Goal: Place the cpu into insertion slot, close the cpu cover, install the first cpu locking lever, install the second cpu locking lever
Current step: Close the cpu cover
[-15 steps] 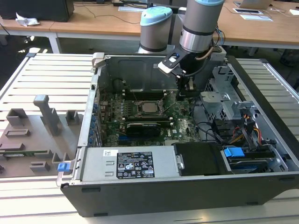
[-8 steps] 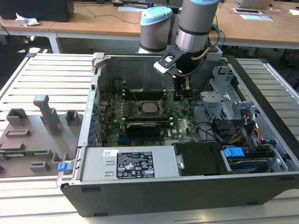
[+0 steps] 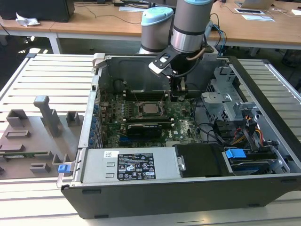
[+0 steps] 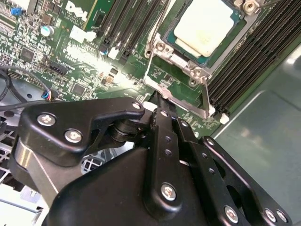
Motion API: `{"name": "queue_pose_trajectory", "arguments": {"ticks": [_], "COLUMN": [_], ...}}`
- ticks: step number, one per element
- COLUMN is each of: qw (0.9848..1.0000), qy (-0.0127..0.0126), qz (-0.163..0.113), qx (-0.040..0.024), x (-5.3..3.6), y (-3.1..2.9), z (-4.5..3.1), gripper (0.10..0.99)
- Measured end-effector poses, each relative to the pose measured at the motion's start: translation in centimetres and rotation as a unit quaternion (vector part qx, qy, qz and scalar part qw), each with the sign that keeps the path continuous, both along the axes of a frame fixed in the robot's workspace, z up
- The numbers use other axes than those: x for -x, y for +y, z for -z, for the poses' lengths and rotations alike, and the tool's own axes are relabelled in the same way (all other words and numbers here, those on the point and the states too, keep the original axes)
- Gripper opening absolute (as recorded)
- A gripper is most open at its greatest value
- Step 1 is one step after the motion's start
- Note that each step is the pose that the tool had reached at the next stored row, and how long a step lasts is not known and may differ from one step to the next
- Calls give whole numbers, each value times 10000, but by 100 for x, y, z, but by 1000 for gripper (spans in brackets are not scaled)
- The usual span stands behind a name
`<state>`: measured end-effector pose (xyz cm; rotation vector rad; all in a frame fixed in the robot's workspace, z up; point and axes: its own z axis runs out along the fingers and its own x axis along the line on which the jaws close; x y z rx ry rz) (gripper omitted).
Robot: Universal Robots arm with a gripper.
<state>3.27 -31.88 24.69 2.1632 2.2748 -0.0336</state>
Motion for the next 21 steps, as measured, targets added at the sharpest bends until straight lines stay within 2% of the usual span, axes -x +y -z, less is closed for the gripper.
{"name": "queue_pose_trajectory", "arguments": {"ticks": [5,15,21], "qw": [10000,10000,10000], "qy": [0,0,0], "qz": [0,0,0], "qx": [0,0,0], "x": [65,123,249], "y": [0,0,0], "z": [0,1,2], "gripper": [106,106,106]}}
